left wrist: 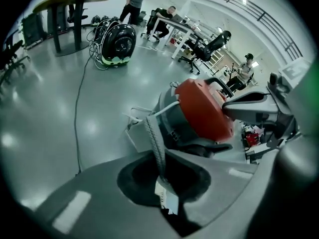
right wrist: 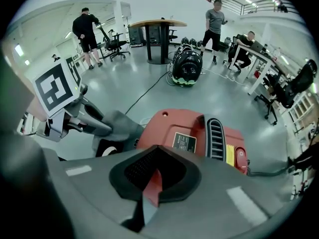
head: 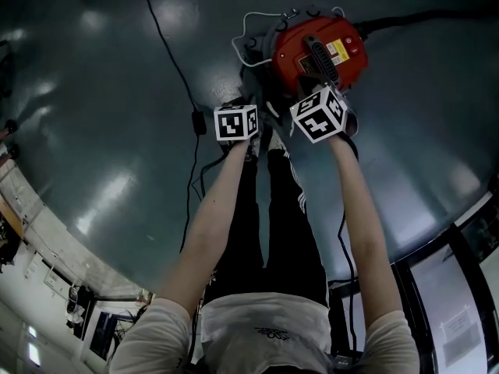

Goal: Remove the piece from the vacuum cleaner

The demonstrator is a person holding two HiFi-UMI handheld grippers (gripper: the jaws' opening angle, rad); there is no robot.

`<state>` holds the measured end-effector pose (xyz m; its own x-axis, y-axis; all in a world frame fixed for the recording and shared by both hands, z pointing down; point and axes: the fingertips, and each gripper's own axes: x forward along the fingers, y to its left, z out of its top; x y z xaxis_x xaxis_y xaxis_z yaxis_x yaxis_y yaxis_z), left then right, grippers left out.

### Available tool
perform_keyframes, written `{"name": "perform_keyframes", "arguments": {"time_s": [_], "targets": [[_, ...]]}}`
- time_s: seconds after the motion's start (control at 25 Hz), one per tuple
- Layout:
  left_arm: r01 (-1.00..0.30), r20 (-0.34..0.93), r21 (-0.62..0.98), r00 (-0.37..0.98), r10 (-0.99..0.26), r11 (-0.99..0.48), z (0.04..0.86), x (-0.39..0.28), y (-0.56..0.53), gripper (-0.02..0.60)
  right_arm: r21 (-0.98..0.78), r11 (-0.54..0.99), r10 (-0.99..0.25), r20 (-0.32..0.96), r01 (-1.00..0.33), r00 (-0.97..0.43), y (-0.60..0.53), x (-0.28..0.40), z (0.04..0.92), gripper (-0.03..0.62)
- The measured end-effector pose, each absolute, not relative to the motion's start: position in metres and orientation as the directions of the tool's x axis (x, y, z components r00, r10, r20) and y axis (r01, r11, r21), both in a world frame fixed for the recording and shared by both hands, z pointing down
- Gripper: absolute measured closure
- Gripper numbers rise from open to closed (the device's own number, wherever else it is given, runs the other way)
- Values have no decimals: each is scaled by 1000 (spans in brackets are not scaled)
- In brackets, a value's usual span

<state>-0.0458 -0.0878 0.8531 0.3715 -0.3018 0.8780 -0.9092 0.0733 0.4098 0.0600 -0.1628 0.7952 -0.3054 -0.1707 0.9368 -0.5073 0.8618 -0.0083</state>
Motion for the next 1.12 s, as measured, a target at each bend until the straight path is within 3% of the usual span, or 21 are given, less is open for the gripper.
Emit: {"name": "perform_keyframes", "arguments": {"time_s": [0.32,0.52,0.76,1.12], "targets": [[-903,865,427,394,-311,45,842,-47,-81,571,15,864,-182,941,-503,-284,-163,59,785,580],[-921,884,359,388,-261,-152,846,-41,-68,571,14,877,-155,955,-480,-254,-162,60,790,580],[-914,874,404,398,-280,-38,846,-47,-56,571,73,882,-193,957,-467,-215,-162,59,788,580],[-908,862,418,409,-299,-37,854,-45,-44,571,88,898,-180,968,-431,-177,-164,60,796,580]]}}
